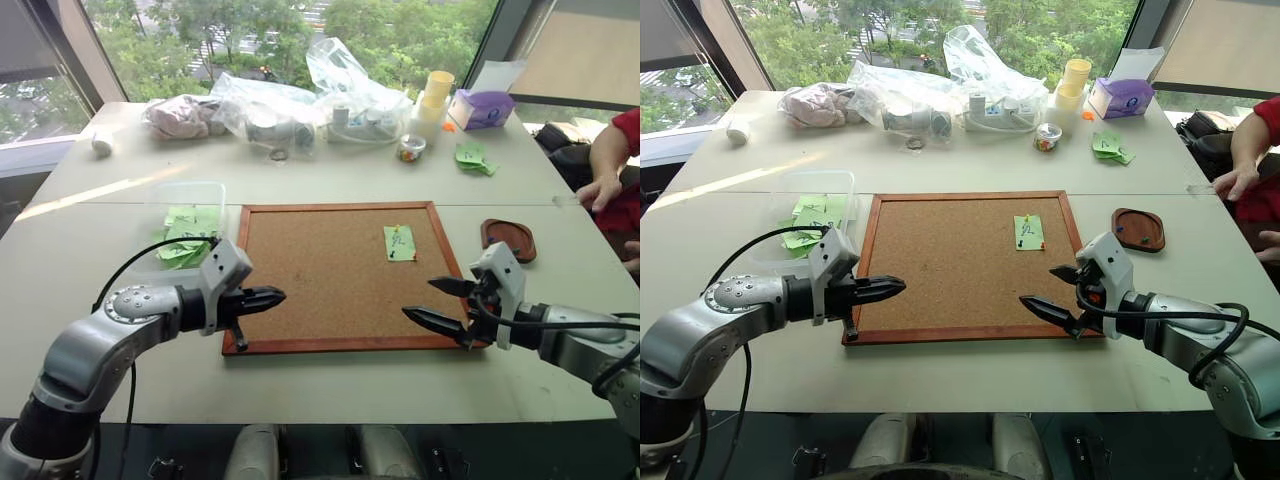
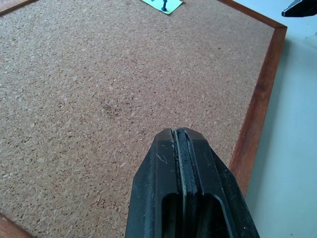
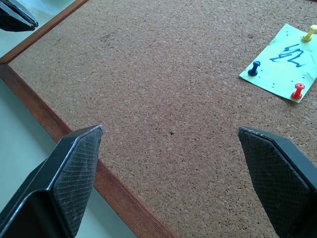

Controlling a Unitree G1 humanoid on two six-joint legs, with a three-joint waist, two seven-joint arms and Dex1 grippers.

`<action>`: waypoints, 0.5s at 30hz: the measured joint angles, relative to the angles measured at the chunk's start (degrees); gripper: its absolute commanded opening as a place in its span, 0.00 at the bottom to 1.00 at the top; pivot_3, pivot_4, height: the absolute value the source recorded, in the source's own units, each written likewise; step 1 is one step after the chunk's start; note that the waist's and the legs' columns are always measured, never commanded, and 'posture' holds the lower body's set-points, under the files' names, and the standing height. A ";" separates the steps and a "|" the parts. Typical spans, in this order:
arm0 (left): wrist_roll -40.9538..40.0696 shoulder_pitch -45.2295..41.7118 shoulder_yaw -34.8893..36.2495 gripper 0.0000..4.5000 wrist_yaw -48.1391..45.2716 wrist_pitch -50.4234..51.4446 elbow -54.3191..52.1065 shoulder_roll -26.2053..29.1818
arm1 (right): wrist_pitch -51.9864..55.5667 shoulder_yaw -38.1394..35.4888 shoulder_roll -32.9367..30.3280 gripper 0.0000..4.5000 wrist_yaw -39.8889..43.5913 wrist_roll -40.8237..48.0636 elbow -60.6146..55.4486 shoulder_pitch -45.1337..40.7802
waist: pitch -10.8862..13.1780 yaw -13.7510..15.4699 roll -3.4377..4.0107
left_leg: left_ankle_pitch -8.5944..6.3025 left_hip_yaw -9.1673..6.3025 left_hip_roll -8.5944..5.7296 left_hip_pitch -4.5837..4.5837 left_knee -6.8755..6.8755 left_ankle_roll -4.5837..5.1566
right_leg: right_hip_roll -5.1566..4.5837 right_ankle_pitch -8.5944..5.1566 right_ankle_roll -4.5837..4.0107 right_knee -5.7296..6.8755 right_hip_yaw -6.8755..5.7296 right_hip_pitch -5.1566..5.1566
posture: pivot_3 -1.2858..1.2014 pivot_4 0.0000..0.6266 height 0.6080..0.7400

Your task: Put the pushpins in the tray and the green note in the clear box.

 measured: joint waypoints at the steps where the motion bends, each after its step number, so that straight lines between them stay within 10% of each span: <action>1: 0.01 0.00 0.00 0.01 0.12 -0.01 0.00 0.01 | 0.00 0.12 0.00 1.00 0.07 0.00 0.00 -0.09 | 0.00 0.00 0.00 | 0.00 0.00 0.00 0.00 0.00 0.00 | 0.00 0.00 0.00 0.00 0.00 0.00 | 0.52 0.24 0.99; 15: -0.37 -0.09 0.00 0.01 0.43 -0.12 0.01 -0.61 | -1.20 1.10 1.65 1.00 -0.53 -0.64 -0.62 -0.30 | 0.00 0.02 0.00 | 0.00 0.00 0.00 0.00 0.00 0.00 | 0.00 0.00 0.00 0.00 0.00 0.00 | 0.52 0.24 0.99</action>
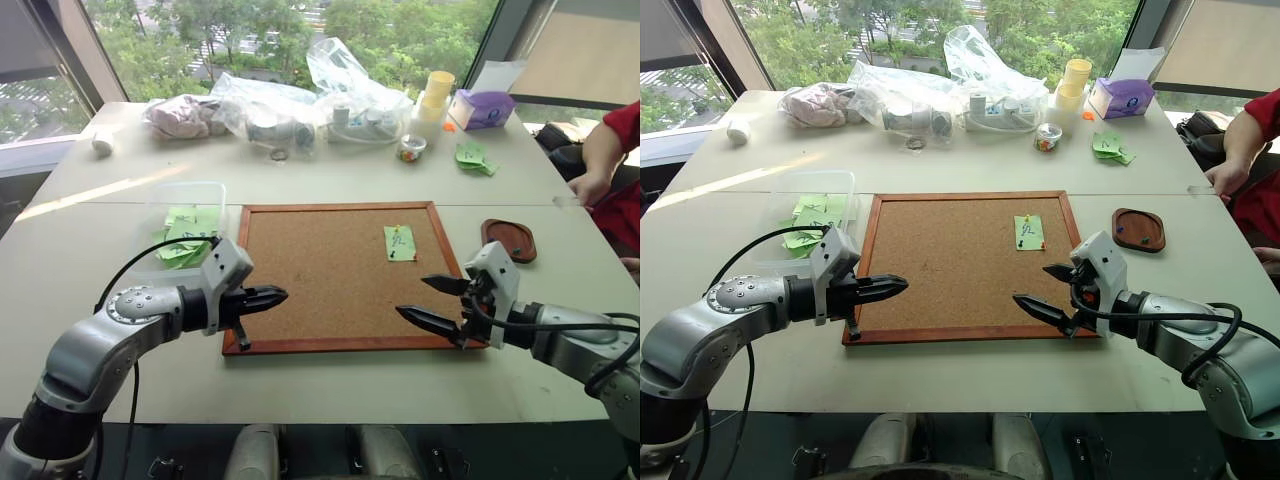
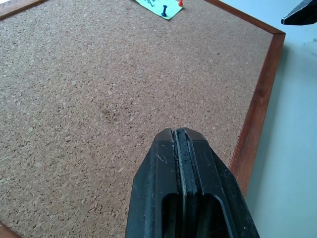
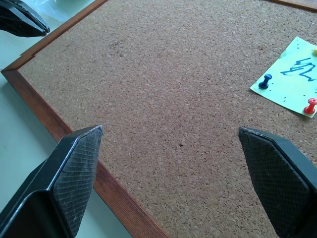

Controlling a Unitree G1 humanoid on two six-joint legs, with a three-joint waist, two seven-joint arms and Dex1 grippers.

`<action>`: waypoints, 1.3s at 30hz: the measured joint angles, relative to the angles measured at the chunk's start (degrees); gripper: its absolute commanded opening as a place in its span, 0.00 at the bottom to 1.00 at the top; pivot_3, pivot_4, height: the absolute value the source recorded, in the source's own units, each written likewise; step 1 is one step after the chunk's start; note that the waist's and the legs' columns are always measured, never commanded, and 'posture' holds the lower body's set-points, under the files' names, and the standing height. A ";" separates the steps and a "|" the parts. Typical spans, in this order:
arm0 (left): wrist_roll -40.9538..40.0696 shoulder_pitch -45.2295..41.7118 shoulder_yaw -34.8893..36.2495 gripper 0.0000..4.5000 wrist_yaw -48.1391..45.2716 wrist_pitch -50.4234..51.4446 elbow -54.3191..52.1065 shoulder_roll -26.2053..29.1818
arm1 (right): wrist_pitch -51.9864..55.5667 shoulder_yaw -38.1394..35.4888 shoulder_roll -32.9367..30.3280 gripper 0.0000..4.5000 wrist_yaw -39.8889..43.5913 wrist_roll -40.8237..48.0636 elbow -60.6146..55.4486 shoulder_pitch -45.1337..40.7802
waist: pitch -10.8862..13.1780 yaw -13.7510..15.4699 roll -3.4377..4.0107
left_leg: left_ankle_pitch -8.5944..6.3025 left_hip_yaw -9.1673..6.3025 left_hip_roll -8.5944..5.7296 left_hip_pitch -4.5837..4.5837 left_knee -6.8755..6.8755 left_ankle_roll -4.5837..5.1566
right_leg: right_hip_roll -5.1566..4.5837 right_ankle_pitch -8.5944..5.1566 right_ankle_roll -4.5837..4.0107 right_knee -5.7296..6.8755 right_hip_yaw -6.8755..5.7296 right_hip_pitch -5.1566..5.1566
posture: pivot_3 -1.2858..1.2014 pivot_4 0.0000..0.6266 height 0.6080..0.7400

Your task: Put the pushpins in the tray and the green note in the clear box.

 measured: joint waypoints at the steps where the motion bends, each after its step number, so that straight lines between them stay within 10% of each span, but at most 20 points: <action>1: 0.00 -0.03 0.00 0.01 0.00 0.00 0.00 0.00 | 0.01 0.00 0.00 1.00 -0.19 -0.05 0.01 -0.12 | 0.00 0.00 0.00 | 0.00 0.00 0.00 0.00 0.00 0.00 | 0.00 0.00 0.00 0.00 0.00 0.00 | 0.52 0.24 0.99; 15: 4.67 -13.85 -6.00 0.01 1.95 0.44 7.37 -4.45 | -5.15 2.91 3.20 1.00 -3.56 -9.15 4.56 -4.47 | 0.00 0.04 -0.01 | 0.04 0.02 -0.05 0.00 0.01 -0.06 | 0.04 0.00 0.01 0.00 0.01 0.00 | 0.52 0.24 0.99; 37: 18.30 -15.09 -15.55 0.01 -1.46 -5.02 19.37 -7.64 | -23.93 14.48 18.48 1.00 -2.25 -28.85 48.03 -31.79 | -0.05 0.22 0.09 | 0.16 0.13 -0.05 0.01 0.06 -0.26 | -0.01 0.01 0.02 0.06 0.04 0.00 | 0.52 0.24 0.99; 39: 18.57 -14.53 -15.32 0.00 -1.10 -4.92 18.80 -7.83 | -24.97 14.55 18.95 0.88 -1.49 -29.58 49.84 -32.25 | -0.05 0.20 0.09 | 0.16 0.14 -0.05 0.01 0.07 -0.26 | -0.03 0.02 0.02 0.06 0.04 0.00 | 0.52 0.24 0.99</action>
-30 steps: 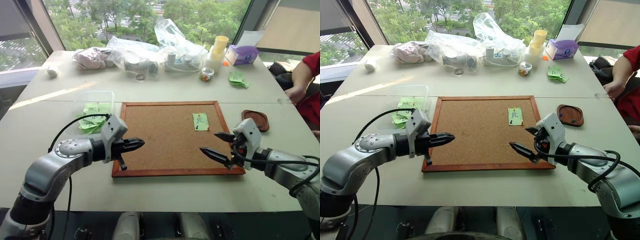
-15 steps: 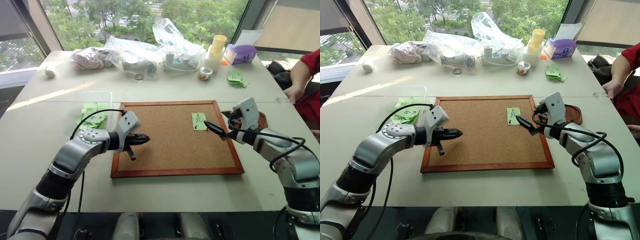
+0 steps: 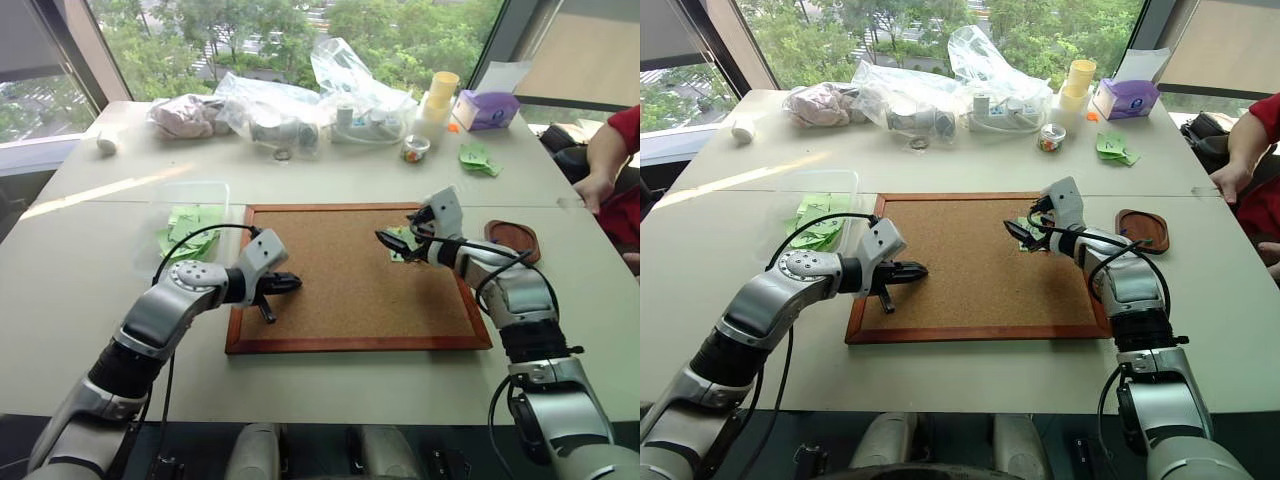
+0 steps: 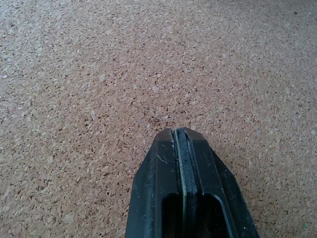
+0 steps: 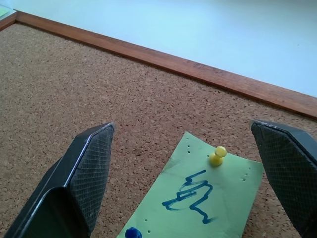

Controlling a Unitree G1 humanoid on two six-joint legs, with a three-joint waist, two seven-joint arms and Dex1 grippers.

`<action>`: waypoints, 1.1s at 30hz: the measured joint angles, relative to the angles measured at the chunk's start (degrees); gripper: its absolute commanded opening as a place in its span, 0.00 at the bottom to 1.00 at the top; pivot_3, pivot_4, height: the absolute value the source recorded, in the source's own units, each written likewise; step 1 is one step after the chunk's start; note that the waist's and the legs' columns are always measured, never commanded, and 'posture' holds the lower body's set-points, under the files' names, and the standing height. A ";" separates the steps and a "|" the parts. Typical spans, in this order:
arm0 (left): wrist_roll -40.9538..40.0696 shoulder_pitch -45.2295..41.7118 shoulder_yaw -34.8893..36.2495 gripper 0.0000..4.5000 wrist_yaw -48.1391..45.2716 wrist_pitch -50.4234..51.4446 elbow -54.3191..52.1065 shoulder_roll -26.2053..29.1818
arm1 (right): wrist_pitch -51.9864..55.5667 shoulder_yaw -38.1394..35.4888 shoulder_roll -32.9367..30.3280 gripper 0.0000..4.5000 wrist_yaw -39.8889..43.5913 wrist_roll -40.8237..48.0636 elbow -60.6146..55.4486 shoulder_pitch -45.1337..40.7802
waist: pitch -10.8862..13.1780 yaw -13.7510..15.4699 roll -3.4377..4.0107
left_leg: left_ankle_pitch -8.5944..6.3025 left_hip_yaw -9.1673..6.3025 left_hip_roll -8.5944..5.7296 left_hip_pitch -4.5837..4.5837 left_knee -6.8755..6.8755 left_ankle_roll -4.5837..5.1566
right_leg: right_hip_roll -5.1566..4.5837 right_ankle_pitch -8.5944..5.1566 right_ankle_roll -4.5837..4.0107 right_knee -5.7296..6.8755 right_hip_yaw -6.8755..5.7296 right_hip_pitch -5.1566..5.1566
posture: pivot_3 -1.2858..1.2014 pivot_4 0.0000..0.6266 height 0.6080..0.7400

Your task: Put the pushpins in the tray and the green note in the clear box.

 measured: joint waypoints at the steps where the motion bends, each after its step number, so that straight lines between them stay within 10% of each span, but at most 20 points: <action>1: 0.17 0.08 0.06 0.00 0.10 0.09 -0.19 -0.05 | -0.31 0.00 0.10 0.83 0.25 -0.26 0.99 -0.38 | 0.00 -0.02 0.00 | 0.00 0.00 0.00 0.00 0.00 0.00 | 0.00 0.00 0.00 0.00 0.00 0.00 | 0.52 0.24 0.99; 9: 1.03 0.73 1.04 0.00 0.32 1.11 -1.04 -0.88 | -2.61 -1.13 1.19 0.01 1.20 -1.59 7.29 -3.18 | -0.02 -0.15 0.03 | 0.00 0.00 0.01 0.02 0.00 -0.01 | 0.00 0.00 0.00 0.04 -0.01 0.00 | 0.52 0.24 0.99; 30: 4.21 0.59 -0.40 0.00 -1.53 0.44 -1.61 -0.46 | -5.93 -7.28 3.32 0.01 0.77 -0.81 2.50 -2.12 | -0.06 -0.32 0.09 | 0.01 0.01 0.02 0.05 0.00 -0.01 | 0.00 0.00 0.00 0.06 -0.01 0.01 | 0.52 0.24 0.99; 33: 4.28 0.59 -0.47 0.00 -1.52 0.46 -1.66 -0.50 | -5.43 -7.26 3.32 0.19 0.85 -0.87 2.18 -0.94 | -0.06 -0.31 0.09 | 0.01 0.02 0.02 0.05 0.00 -0.01 | -0.01 0.00 0.00 0.06 0.00 0.01 | 0.52 0.24 0.99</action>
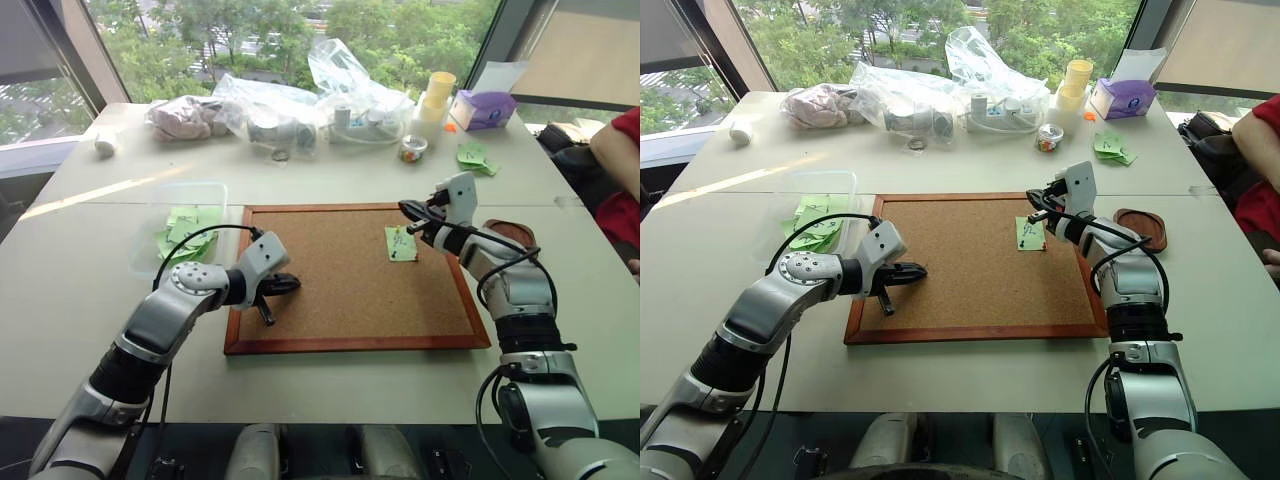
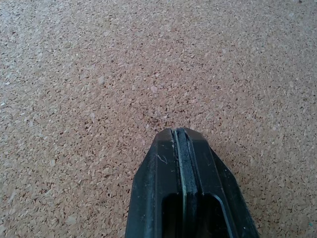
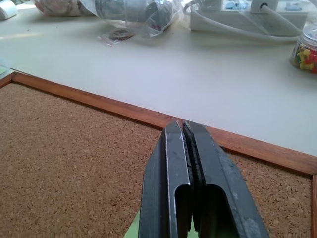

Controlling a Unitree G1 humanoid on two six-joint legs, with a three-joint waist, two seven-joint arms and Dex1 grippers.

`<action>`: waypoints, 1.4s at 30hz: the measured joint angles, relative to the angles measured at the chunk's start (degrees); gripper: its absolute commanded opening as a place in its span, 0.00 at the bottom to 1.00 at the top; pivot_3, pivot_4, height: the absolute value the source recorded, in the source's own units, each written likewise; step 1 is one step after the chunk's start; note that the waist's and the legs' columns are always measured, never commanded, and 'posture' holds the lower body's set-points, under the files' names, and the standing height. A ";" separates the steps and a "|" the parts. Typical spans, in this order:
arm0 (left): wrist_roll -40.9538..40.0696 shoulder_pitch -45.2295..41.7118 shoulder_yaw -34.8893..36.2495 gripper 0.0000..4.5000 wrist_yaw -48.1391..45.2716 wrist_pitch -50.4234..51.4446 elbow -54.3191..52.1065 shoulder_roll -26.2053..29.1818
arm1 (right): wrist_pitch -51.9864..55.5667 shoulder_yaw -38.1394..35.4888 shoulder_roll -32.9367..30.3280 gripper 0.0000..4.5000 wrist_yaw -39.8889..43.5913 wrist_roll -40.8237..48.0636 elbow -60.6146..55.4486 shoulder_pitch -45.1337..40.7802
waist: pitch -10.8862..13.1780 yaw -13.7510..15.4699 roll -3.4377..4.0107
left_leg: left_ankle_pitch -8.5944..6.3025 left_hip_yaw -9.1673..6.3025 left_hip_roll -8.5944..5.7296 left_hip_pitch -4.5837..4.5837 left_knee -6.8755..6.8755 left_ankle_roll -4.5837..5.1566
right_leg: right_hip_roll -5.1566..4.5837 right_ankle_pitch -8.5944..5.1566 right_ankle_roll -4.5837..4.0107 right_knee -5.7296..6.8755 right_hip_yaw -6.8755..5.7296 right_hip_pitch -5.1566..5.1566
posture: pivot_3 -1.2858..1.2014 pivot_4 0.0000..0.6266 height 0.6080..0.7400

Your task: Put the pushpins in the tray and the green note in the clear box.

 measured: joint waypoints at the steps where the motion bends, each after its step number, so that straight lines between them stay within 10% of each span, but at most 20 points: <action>1: 0.04 0.00 0.00 0.00 -0.01 0.00 0.00 -0.05 | 0.41 0.08 -0.06 0.30 0.09 -0.15 -0.02 0.54 | 0.00 0.02 0.00 | 0.00 0.00 0.00 0.00 0.00 0.00 | 0.00 0.00 0.00 0.00 0.00 0.00 | 0.52 0.24 0.99; 6: 0.33 -0.02 0.00 0.00 -0.07 0.07 0.00 -0.19 | 2.74 1.07 -0.56 0.87 1.08 -0.77 -0.01 1.65 | 0.00 0.03 0.01 | 0.00 0.00 0.00 0.00 0.00 0.00 | 0.00 0.00 0.00 0.00 0.00 0.00 | 0.52 0.24 0.99; 15: 0.76 -0.02 0.03 0.00 0.00 0.41 -0.19 -0.65 | 3.62 1.31 -0.54 0.87 1.40 -1.61 0.28 1.62 | -0.01 0.17 0.01 | 0.00 -0.01 -0.01 0.00 0.00 0.00 | 0.00 0.00 0.00 -0.01 0.00 0.01 | 0.52 0.24 0.99; 24: 1.11 -0.01 0.11 0.00 0.09 0.59 -0.30 -0.85 | 3.00 2.31 -0.40 0.01 2.02 -2.80 3.53 0.66 | -0.01 0.16 0.01 | 0.00 -0.01 -0.02 0.00 0.00 0.00 | 0.00 0.00 0.00 -0.01 0.00 0.01 | 0.52 0.24 0.99; 42: 1.25 0.02 0.01 0.00 0.46 1.69 -1.35 -0.92 | -0.04 -0.53 0.81 0.01 -0.03 -1.22 5.15 0.12 | 0.00 0.02 0.09 | 0.00 0.00 -0.01 0.00 0.00 0.00 | 0.00 0.00 0.00 -0.01 0.00 0.00 | 0.52 0.24 0.99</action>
